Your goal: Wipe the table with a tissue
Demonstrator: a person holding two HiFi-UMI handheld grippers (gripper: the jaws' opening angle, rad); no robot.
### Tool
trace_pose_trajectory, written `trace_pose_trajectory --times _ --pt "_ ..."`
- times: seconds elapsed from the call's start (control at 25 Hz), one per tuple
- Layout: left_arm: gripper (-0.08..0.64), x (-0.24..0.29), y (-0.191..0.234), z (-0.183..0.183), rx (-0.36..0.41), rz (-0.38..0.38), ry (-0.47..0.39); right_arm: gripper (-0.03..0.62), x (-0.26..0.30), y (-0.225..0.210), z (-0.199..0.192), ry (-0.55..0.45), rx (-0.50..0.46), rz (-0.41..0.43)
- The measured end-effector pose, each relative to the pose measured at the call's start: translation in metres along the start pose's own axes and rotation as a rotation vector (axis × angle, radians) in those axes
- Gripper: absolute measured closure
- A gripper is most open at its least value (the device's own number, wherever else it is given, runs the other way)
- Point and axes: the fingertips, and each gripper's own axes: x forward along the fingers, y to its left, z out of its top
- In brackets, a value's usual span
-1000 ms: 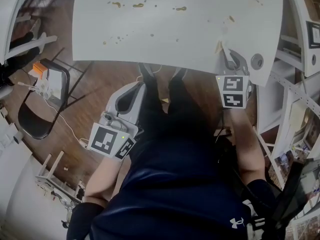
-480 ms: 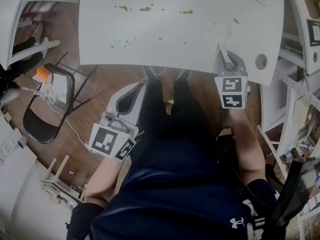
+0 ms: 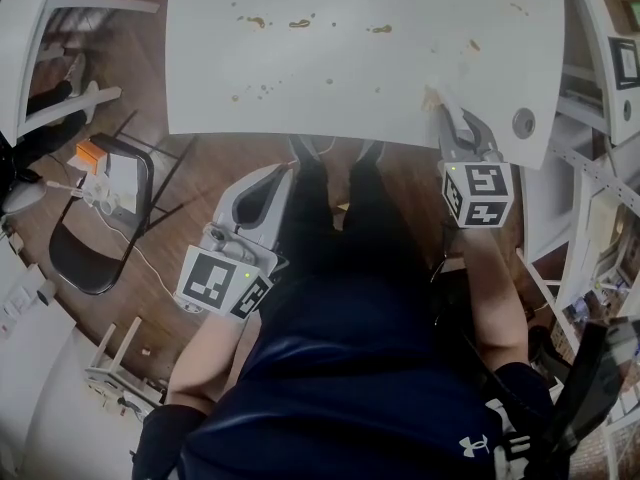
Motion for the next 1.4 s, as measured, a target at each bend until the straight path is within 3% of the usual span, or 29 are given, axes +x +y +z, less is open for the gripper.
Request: trace_pose_trajectory --times 0.44,0.92,1.2,1.4 --pt "0.557 -0.013 0.003 0.016 0.027 -0.028 -0.021 0.578 -0.018 0.049 0.039 -0.082 -0.043 0.042" --pt "0.557 -0.023 0.008 0.028 0.046 -0.065 -0.035 0.578 -0.028 0.072 0.051 -0.088 -0.059 0.033" --pt "0.557 -0.022 0.009 0.028 0.062 -0.141 -0.016 0.578 -0.039 0.05 0.031 -0.05 -0.023 -0.08" --pt "0.557 -0.012 0.009 0.025 0.074 -0.143 0.01 0.578 -0.042 0.018 0.01 -0.012 0.008 -0.141"
